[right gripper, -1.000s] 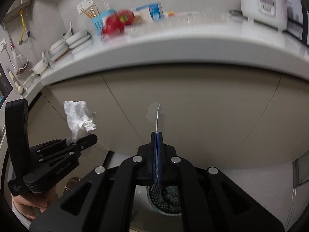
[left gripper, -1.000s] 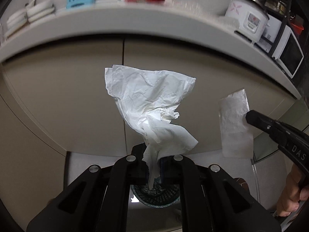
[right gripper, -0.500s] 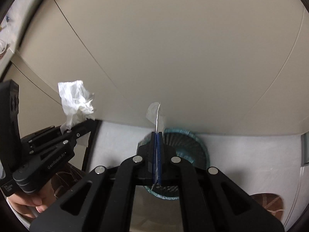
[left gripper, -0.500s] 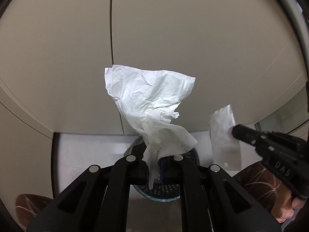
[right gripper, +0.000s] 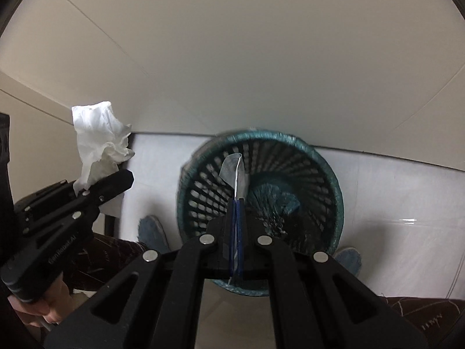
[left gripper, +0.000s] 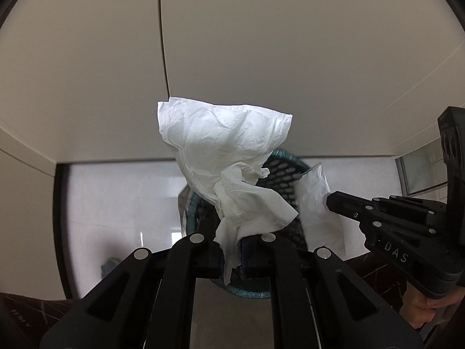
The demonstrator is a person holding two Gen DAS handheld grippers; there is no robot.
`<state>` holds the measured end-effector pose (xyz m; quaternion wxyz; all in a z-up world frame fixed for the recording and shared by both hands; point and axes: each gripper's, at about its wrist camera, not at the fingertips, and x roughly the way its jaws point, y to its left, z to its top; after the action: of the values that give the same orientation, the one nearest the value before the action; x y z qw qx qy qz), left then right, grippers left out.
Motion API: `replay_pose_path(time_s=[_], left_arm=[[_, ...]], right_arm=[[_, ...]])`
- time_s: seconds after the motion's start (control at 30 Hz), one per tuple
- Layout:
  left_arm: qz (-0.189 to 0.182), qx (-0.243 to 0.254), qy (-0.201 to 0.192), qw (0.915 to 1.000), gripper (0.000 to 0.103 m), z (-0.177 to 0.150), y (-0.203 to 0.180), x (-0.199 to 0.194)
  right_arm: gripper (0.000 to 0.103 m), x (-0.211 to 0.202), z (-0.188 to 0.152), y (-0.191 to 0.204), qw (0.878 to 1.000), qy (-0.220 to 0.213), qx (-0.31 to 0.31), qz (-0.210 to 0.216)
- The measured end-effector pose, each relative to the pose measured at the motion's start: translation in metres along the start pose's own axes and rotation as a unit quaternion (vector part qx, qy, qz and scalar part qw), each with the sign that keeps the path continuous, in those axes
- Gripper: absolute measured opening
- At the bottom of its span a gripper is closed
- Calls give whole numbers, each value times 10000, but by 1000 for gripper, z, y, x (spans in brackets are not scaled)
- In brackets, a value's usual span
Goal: Collect trash
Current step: 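Carry the tissue and plastic bag down over the teal wastebasket with both tools, then open both tools to drop the tissue and plastic bag into the wastebasket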
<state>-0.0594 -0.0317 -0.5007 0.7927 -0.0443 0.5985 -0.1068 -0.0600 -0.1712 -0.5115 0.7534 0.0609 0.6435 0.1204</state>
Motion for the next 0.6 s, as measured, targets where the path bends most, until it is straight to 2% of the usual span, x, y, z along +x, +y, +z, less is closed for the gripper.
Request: replay_pose_path(time_s=[0.17,0.23,0.37,0.43,0.47,0.5,0.53,0.6], left_arm=[[66,123,243,9996,7,-7,0,26],[-31,92,290,9995,7,-8,1,31],[14,41,392,9992,7,-5,7,49],[7,4,414,9991,7,-4,7,53],[-19,-14,429,9991,7,-4,6,54],[-29,-16,439,9990,7,-4,5,54],[-14,1,454,9990,7,-5,4,56],[6,75,495,9987,7,-7,5,65]], right_arm=[[0,18,-3,-8,9996,245,111,54],[2,22,-4,-7,9996,267,59,35],[6,25,-7,-12,9996,285,66,-30],[21,25,-5,-17,9996,254,140,-6],[37,21,-5,-19,9996,177,201,-31],[44,18,-4,-22,9997,88,242,-60],[44,13,-2,-25,9995,-23,283,-114],[55,3,1,-31,9988,-224,399,-179]])
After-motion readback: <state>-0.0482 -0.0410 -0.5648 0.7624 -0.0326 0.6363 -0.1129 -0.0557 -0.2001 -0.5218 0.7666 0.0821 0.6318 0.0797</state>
